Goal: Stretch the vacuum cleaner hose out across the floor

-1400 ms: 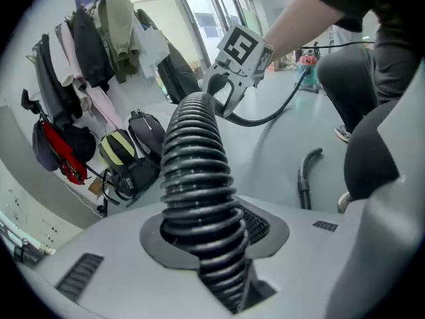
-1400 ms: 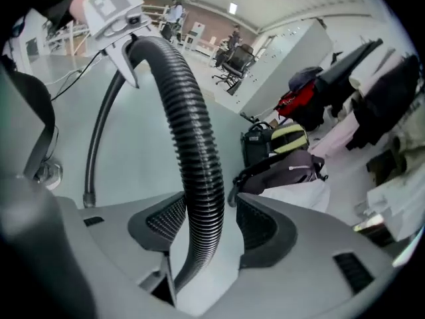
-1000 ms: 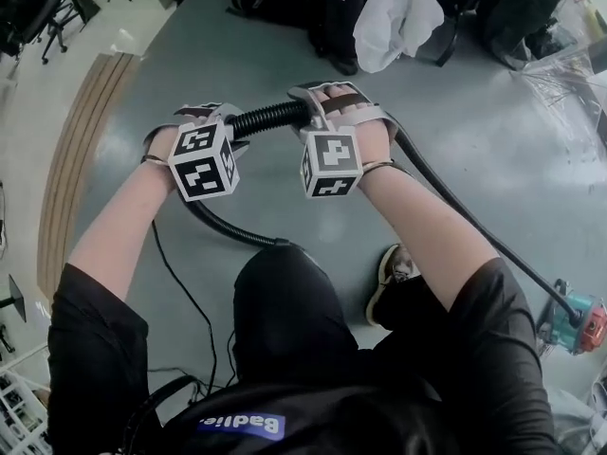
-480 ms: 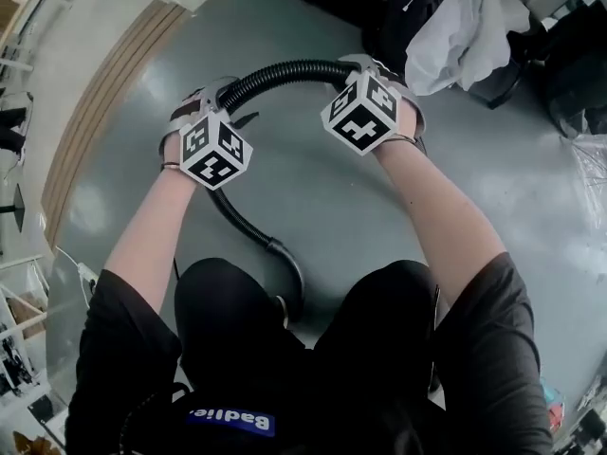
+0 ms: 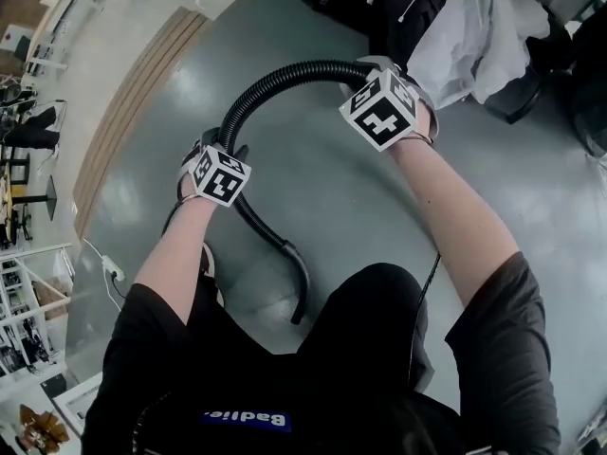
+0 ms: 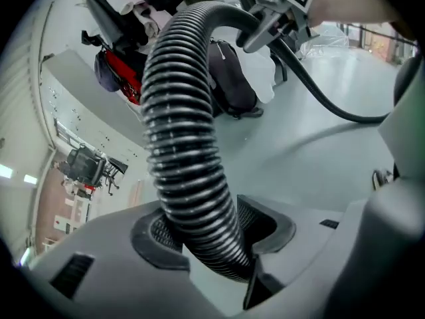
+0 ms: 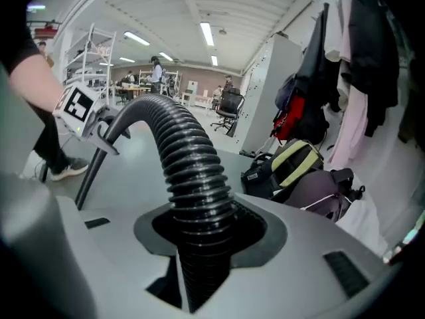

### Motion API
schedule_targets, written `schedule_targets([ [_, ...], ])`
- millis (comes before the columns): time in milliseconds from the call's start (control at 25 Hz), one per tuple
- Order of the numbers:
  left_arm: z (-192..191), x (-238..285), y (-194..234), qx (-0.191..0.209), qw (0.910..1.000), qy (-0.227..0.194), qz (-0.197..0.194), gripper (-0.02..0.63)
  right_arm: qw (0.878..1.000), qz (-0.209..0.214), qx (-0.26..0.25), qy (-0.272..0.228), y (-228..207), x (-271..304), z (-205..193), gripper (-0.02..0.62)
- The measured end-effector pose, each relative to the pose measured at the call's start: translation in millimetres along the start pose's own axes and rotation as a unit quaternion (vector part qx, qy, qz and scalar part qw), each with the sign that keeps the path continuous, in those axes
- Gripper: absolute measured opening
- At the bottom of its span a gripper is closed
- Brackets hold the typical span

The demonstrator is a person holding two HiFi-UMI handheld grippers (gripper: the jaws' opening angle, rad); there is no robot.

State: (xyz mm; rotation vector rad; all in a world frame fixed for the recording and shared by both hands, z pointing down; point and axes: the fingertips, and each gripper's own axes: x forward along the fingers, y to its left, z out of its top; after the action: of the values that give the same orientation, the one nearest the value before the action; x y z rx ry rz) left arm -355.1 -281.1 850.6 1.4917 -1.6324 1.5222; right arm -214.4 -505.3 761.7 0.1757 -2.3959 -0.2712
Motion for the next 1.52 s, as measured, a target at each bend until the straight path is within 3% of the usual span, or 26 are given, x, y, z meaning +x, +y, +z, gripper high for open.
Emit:
schedule_targets([
  [160,-15.6,25.7,29.7,0.056,0.9983,0.006,-0.018,0.222,0.997,-0.008,-0.060,0.038,15.1,31.9,-22.5,0.154],
  [360,-46.5,33.8,70.2,0.139,0.9900,0.007,-0.020,0.219,0.983,-0.039,-0.149,0.098,56.5,54.6,-22.1,0.244],
  [560,-69.7,36.4,101.7,0.204,0.9778,0.007,-0.047,0.218,0.958,-0.104,-0.247,0.098,85.1,59.6,38.1,0.257],
  [720,-82.3,38.1,111.1,0.253,0.9632,0.005,-0.091,0.213,0.931,-0.075,-0.348,0.081,160.1,104.3,105.2,0.256],
  [840,-91.1,29.3,115.8,0.301,0.9455,-0.005,-0.123,0.215,0.916,-0.064,-0.384,0.094,213.0,150.2,138.2,0.256],
  [960,-97.8,18.3,117.3,0.349,0.9234,-0.029,-0.157,0.222,0.912,-0.087,-0.386,0.109,234.9,183.1,161.6,0.257],
  [1080,-95.0,14.4,119.4,0.347,0.9163,-0.076,-0.184,0.229,0.922,-0.095,-0.356,0.122,242.9,204.5,173.8,0.250],
  [1160,-88.3,19.1,122.6,0.321,0.9198,-0.116,-0.193,0.229,0.933,-0.103,-0.315,0.142,233.7,210.4,175.9,0.156],
  [1320,-68.8,25.3,166.8,0.239,0.9387,-0.206,-0.139,0.252,0.943,-0.110,-0.250,0.188,210.1,233.5,193.3,0.163],
  [1400,-75.1,28.6,192.3,0.215,0.9442,-0.221,-0.115,0.258,0.949,-0.116,-0.199,0.216,196.0,241.8,200.7,0.172],
  [1520,-104.1,41.7,223.2,0.165,0.9550,-0.218,-0.115,0.276,0.952,-0.132,-0.107,0.256,172.3,237.3,202.1,0.173],
])
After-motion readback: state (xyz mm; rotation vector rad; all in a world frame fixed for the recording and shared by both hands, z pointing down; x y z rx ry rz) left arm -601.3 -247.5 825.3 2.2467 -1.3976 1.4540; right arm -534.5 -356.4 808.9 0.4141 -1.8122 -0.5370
